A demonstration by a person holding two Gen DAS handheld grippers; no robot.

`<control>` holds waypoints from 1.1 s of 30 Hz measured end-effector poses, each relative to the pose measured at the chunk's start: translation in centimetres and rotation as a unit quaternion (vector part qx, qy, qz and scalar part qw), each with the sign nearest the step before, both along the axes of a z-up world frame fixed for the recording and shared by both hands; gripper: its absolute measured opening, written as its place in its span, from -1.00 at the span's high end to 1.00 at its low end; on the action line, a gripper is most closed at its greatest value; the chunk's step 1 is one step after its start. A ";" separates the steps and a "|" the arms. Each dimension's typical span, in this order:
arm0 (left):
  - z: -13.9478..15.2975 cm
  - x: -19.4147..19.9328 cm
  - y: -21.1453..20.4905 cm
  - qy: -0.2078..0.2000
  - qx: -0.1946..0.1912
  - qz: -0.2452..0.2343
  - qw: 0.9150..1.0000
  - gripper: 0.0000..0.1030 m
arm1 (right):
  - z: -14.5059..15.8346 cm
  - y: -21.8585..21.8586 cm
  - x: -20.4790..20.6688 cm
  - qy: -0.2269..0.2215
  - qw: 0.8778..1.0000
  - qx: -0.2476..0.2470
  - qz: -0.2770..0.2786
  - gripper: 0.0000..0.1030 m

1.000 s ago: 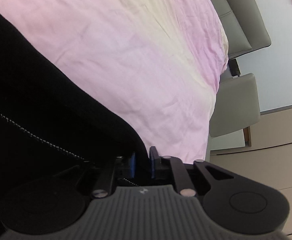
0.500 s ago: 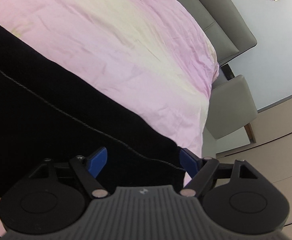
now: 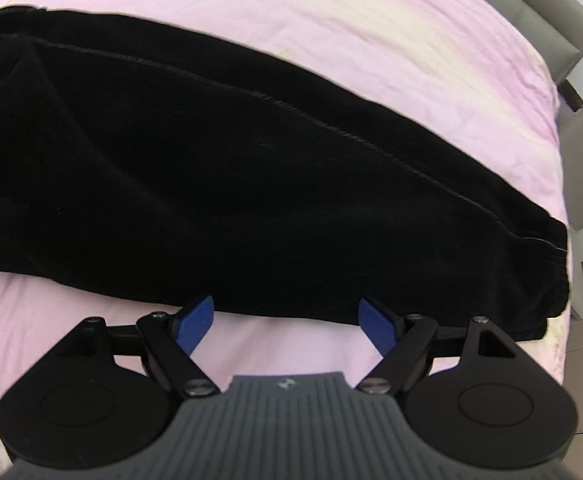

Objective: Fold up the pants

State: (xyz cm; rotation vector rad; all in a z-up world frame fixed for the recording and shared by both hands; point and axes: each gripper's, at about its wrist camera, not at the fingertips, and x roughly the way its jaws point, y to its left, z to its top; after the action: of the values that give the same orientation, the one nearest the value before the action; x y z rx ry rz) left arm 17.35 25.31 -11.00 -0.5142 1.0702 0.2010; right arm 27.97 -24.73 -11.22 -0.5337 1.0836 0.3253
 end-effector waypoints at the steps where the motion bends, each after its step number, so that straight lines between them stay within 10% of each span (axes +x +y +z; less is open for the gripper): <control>1: -0.7 0.0 0.5 -0.004 -0.027 0.013 1.000 -0.48 | -0.4 0.5 0.1 0.004 1.000 -0.001 -0.002 -0.48; 14: 2.0 6.6 -1.1 -0.008 0.111 -0.035 0.993 0.06 | -3.7 4.2 1.9 0.013 1.000 -0.011 -0.009 -0.48; 21: 0.5 7.2 -3.0 0.018 0.214 -0.066 0.974 0.04 | -2.1 3.5 -1.0 -0.005 0.999 0.021 -0.025 -0.48; 27: 4.0 3.2 -6.8 -0.015 0.331 -0.111 0.937 -0.22 | -0.1 4.0 -6.5 -0.015 0.995 0.095 -0.012 -0.48; 33: 6.1 -0.9 -11.8 -0.060 0.263 -0.194 0.943 -0.22 | -1.4 6.4 -12.6 0.006 0.983 0.184 0.026 -0.28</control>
State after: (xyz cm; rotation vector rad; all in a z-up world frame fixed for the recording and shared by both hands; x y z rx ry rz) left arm 16.42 13.50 -4.86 0.1674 0.9295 0.0985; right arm 15.35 -18.32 -12.65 -0.2302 0.9931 0.5612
